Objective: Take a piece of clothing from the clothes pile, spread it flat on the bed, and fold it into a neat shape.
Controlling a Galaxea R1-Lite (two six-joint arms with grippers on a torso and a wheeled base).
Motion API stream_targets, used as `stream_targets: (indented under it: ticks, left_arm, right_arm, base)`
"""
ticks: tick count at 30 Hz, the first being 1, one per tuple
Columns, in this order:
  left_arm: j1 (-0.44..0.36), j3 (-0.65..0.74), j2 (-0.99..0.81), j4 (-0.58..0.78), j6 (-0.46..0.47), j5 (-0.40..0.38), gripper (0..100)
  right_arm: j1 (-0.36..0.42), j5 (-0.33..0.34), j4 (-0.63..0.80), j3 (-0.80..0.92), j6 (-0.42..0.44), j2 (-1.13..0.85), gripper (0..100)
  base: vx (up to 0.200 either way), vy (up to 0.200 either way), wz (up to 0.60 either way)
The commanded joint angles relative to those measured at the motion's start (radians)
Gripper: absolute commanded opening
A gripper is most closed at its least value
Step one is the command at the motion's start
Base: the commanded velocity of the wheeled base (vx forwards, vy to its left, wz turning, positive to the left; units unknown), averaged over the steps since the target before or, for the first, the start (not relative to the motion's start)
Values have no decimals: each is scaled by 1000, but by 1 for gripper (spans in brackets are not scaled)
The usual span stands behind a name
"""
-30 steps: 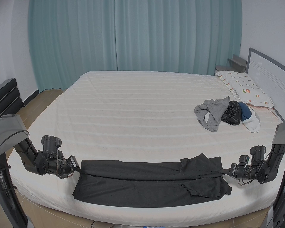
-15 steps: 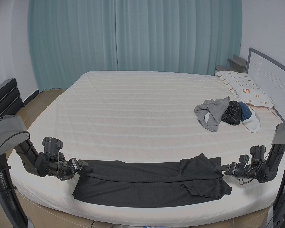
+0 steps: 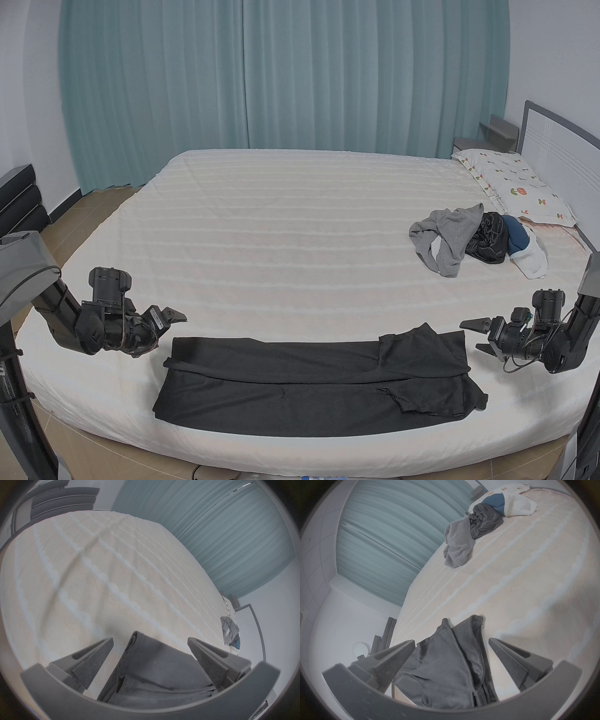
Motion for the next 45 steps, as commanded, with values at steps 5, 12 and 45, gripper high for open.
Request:
stream_targets:
  ticks: [5,12,45]
  left_arm:
    - [-20,-91,146,-5,-10,1,100]
    - [-23,-100,151,-5,-7,4,0]
    - [15,-158,157,4,-137,14,100]
  right_arm:
    - [-5,0,4,-63,36,85,100]
    - [-3,-1,1,-63,36,101,100]
    - [-5,0,-1,-48,43,97,100]
  base:
    - [0,0,0]
    - [0,0,0]
    - [0,0,0]
